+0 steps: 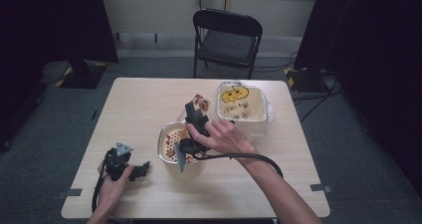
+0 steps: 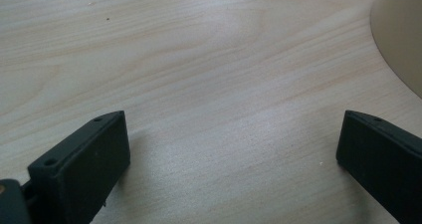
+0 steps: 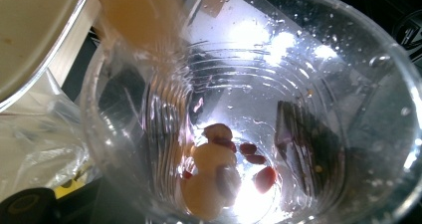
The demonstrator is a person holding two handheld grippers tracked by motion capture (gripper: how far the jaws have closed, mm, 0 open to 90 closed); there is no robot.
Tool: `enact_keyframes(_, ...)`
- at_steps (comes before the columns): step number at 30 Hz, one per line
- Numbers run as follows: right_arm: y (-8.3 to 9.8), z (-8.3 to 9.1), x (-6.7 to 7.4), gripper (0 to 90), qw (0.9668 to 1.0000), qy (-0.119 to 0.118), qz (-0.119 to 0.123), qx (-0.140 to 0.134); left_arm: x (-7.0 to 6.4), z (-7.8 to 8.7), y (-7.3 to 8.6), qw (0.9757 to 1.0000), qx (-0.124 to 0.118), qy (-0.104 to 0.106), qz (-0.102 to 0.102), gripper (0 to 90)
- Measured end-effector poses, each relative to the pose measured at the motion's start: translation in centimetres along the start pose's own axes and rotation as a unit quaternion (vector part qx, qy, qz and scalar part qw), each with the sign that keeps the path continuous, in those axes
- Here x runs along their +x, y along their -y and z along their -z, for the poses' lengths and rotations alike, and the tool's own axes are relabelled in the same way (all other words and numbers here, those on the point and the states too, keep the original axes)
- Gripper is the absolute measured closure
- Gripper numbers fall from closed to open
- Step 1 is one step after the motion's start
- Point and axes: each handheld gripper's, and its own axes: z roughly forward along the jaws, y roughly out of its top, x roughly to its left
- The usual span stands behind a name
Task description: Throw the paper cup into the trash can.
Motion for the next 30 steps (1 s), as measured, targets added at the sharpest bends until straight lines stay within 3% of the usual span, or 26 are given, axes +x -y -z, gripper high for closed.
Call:
enact_keyframes(3,0.1,0.1,-0.2,46.3,1.0,0.008,0.006,0.0,0.0,0.0,0.0,1.0,-0.002,0.0,0.002,0.0)
enact_keyframes(6,0.1,0.3,-0.1,46.3,0.9995,0.015,0.029,-0.005,0.0,0.0,0.0,1.0,-0.002,0.0,0.001,0.0)
enact_keyframes(13,0.4,0.4,0.1,46.4,0.9992,0.013,0.038,0.0,-0.1,0.0,0.0,1.0,-0.003,-0.001,0.004,0.0)
enact_keyframes(16,0.6,0.3,-0.2,46.4,0.9999,0.005,0.016,0.001,0.0,0.0,0.0,1.0,-0.001,0.0,0.0,0.0)
enact_keyframes(19,0.6,0.2,-0.5,46.5,0.9997,-0.01,-0.023,0.002,-0.1,0.0,0.0,1.0,-0.003,0.0,0.005,0.0)
enact_keyframes(20,0.9,0.1,-0.9,46.5,0.9956,-0.038,-0.086,0.002,0.0,0.0,0.0,1.0,-0.002,0.001,0.004,0.0)
enact_keyframes(21,1.1,0.0,-1.1,46.5,0.9939,-0.038,-0.103,0.001,0.0,0.0,0.0,1.0,-0.002,0.001,0.004,0.0)
enact_keyframes(22,1.1,0.0,-1.1,46.5,0.9939,-0.038,-0.103,0.001,-0.1,0.0,0.0,1.0,-0.003,0.0,0.005,0.0)
enact_keyframes(25,2.0,-0.5,-1.8,46.6,0.9785,-0.066,-0.196,-0.002,0.0,0.0,0.0,1.0,-0.002,0.001,0.004,0.0)
enact_keyframes(26,2.2,-0.5,-1.9,46.7,0.9706,-0.081,-0.227,0.002,0.0,0.0,0.0,1.0,-0.002,0.001,0.004,0.0)
enact_keyframes(27,2.8,-0.7,-2.2,46.9,0.9569,-0.092,-0.276,-0.002,-0.1,0.0,0.0,1.0,-0.003,0.0,0.005,0.0)
enact_keyframes(28,2.8,-0.7,-2.2,46.9,0.9569,-0.092,-0.276,-0.002,-0.1,0.0,0.0,1.0,-0.003,0.0,0.005,0.0)
enact_keyframes(29,3.0,-0.7,-2.3,46.9,0.9494,-0.096,-0.299,-0.003,0.0,0.0,0.0,1.0,-0.002,0.001,0.004,0.0)
enact_keyframes(30,3.2,-0.7,-2.3,46.9,0.939,-0.104,-0.328,-0.006,0.0,0.0,0.0,1.0,-0.002,0.001,0.003,0.0)
